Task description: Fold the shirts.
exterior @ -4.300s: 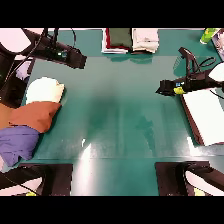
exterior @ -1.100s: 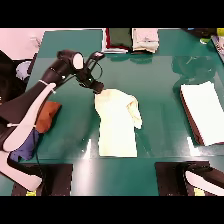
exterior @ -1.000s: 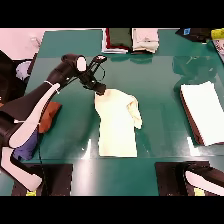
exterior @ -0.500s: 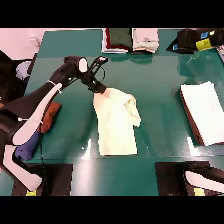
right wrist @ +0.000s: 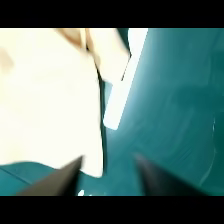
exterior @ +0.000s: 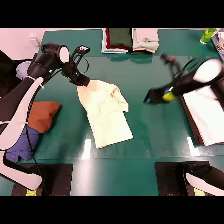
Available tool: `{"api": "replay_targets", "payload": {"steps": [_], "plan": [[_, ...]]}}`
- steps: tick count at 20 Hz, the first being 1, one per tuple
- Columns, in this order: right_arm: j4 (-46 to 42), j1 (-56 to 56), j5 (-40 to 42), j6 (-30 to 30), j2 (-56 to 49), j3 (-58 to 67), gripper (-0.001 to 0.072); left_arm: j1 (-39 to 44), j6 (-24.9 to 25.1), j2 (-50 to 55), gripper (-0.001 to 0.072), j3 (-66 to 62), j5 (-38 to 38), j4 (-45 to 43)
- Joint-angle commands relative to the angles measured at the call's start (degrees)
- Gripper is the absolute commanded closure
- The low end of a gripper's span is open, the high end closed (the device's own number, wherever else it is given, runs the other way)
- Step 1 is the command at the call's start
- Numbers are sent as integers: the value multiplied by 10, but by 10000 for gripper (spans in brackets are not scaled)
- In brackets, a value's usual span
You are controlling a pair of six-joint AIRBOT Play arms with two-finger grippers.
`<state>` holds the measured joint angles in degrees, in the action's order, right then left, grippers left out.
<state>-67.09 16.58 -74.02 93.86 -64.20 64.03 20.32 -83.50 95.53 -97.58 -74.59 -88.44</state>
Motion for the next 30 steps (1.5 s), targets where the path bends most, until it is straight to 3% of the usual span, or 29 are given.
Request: {"api": "replay_targets", "payload": {"steps": [1,8,12,13,15,18,20,24,30], "plan": [[-4,83,48,34,-23,-117,195,-8,-1,-3,680,-1,-14,0],[-4,194,119,73,-142,-122,203,-8,-1,-3,680,-1,-17,1],[-4,201,127,73,-164,-108,274,-8,-1,-3,680,-1,-17,1],[-4,201,126,73,-167,-108,331,-8,-1,-3,680,-1,-17,1],[-5,201,131,73,-168,-108,698,-8,-1,-7,680,-1,-14,1],[-8,186,146,73,-134,-102,696,-8,-5,-49,680,-1,4,-1],[-47,149,109,79,-83,-58,696,-8,-5,-108,681,-1,30,-4],[-139,57,31,81,38,105,697,-8,-4,-273,681,-1,61,3],[-140,-42,-5,50,115,344,698,-8,5,-447,682,-1,143,37]]}}
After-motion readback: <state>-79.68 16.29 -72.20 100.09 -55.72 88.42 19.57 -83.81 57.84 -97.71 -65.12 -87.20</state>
